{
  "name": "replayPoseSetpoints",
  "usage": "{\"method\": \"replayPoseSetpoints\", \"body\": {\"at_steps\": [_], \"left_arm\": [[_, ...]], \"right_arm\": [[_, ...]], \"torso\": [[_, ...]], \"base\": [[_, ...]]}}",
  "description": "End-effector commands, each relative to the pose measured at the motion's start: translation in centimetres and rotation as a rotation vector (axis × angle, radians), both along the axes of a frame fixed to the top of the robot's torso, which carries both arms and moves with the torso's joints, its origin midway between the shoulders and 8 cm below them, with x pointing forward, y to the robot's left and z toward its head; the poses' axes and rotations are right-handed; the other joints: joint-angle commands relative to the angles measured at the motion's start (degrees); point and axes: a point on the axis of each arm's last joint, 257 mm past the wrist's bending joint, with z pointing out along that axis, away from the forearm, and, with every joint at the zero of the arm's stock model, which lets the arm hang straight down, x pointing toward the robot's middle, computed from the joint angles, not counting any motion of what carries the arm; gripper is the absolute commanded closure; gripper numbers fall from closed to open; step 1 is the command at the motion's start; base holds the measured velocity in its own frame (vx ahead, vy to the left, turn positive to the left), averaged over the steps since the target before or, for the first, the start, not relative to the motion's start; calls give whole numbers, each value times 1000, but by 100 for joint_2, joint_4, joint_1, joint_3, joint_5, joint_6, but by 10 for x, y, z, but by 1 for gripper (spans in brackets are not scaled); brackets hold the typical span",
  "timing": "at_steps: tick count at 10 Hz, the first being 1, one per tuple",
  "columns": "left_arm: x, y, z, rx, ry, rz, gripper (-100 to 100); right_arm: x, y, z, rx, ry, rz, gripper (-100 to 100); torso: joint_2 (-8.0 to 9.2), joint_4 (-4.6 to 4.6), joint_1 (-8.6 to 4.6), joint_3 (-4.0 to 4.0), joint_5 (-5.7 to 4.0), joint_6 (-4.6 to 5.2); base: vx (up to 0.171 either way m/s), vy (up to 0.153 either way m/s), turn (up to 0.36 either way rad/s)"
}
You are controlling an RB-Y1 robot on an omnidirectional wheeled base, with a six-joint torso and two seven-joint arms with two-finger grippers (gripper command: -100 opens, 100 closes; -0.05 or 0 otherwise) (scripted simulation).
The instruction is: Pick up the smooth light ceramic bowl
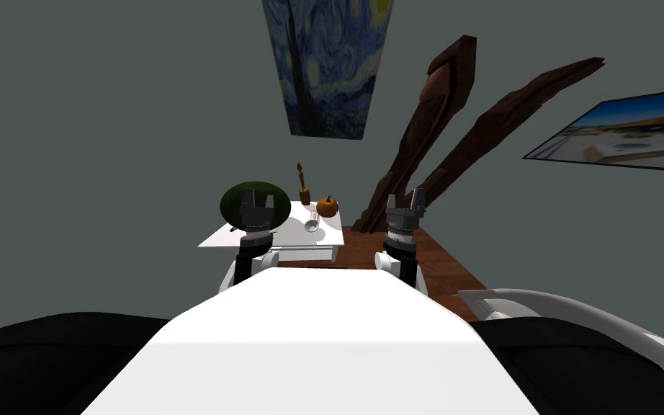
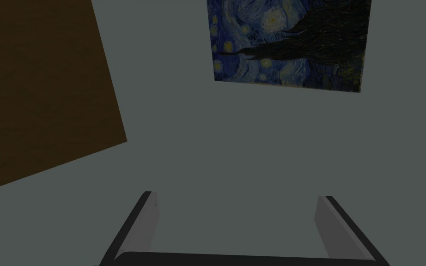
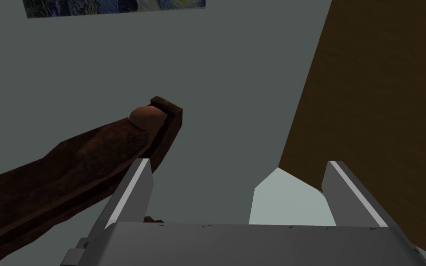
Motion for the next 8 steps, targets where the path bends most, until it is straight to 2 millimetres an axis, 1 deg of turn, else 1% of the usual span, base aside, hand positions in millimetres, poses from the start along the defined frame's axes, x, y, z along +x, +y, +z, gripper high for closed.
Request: {"method": "replayPoseSetpoints", "body": {"at_steps": [1,2,4,5,6,7,8], "left_arm": [[20,5,-18,-15,64,-7,-100],[22,5,-20,-16,72,-6,-100],[47,14,-46,-41,166,-11,-100],[48,14,-48,-42,173,-10,-100],[61,19,-64,-57,228,-11,-100],[61,19,-64,-57,228,-11,-100],[73,24,-80,-71,278,-13,-100]], "right_arm": [[0,0,0,0,0,0,0],[0,0,0,0,0,0,0],[0,0,0,0,0,0,0],[0,0,0,0,0,0,0],[0,0,0,0,0,0,0],[0,0,0,0,0,0,0],[0,0,0,0,0,0,0]], "torso": [[0,0,0,0,0,0],[-1,0,0,-1,0,1],[0,0,1,0,0,0],[0,0,0,0,0,0],[0,0,1,0,0,0],[0,0,0,0,0,0],[0,0,0,0,0,0]], "base": [[-4,-25,0],[-4,-16,-2],[-3,-21,-3],[-3,-21,3],[-1,-24,-4],[-4,-22,2],[-5,-26,-1]]}}
